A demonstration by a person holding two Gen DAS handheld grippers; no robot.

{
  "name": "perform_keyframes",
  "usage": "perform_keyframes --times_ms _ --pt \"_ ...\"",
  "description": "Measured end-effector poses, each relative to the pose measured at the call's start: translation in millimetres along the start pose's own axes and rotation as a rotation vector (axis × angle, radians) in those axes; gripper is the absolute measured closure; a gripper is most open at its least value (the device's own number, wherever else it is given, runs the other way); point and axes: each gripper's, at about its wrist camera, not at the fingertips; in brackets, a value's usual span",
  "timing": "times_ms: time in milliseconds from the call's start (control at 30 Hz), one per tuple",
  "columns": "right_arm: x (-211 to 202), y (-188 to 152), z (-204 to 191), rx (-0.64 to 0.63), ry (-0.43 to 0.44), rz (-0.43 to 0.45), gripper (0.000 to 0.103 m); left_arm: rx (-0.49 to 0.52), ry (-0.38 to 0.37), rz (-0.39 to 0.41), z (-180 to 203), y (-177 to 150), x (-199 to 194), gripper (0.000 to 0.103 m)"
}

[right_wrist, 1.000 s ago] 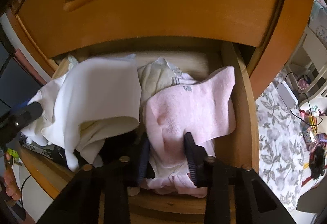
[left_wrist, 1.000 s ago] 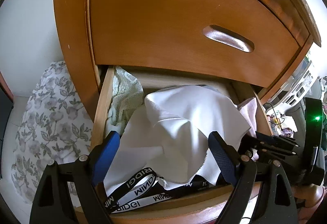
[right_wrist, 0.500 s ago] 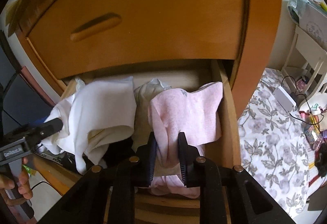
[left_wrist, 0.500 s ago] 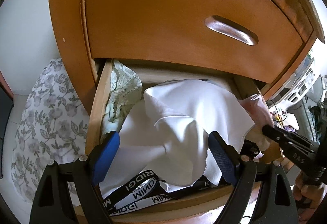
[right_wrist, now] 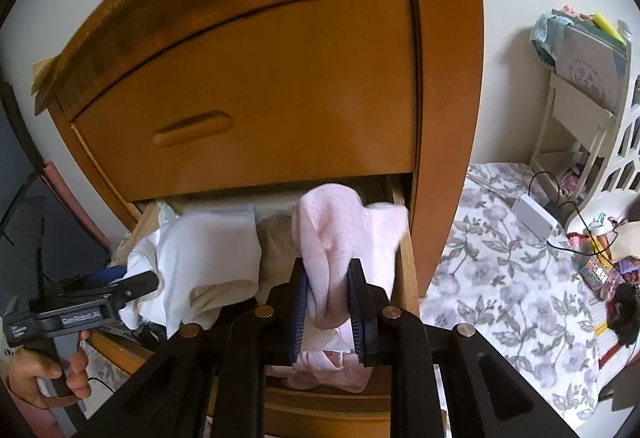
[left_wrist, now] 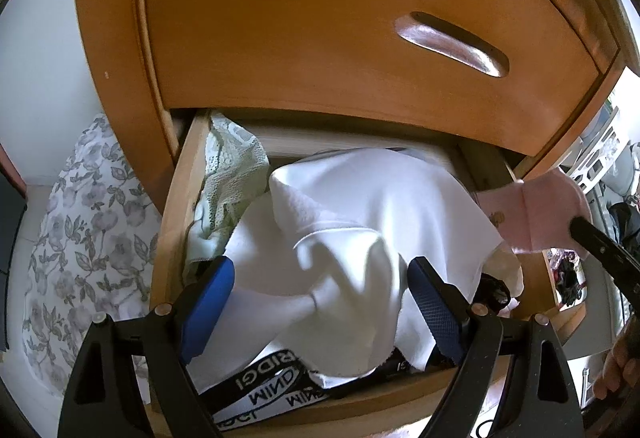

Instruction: Organize soft objects

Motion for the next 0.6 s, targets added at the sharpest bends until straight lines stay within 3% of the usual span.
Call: perform_keyframes --times_ms 433,600 --pt "5.7 -3.5 -4.6 -0.026 0.025 -0.027 0.083 0.031 -0.036 -0.056 19.4 21.1 22.1 0.020" --pt "6.5 -4.4 -5.7 -0.029 0.031 -0.031 0.083 0.067 -0.005 -0.087 32.0 27.0 33.3 0.020"
Point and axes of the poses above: each gripper's, at about its wrist camera, not at the fingertips, and x roughly the way its jaws point, z to its right, y to its top, and after that the axes turned 11 degrees about -z, right-handed
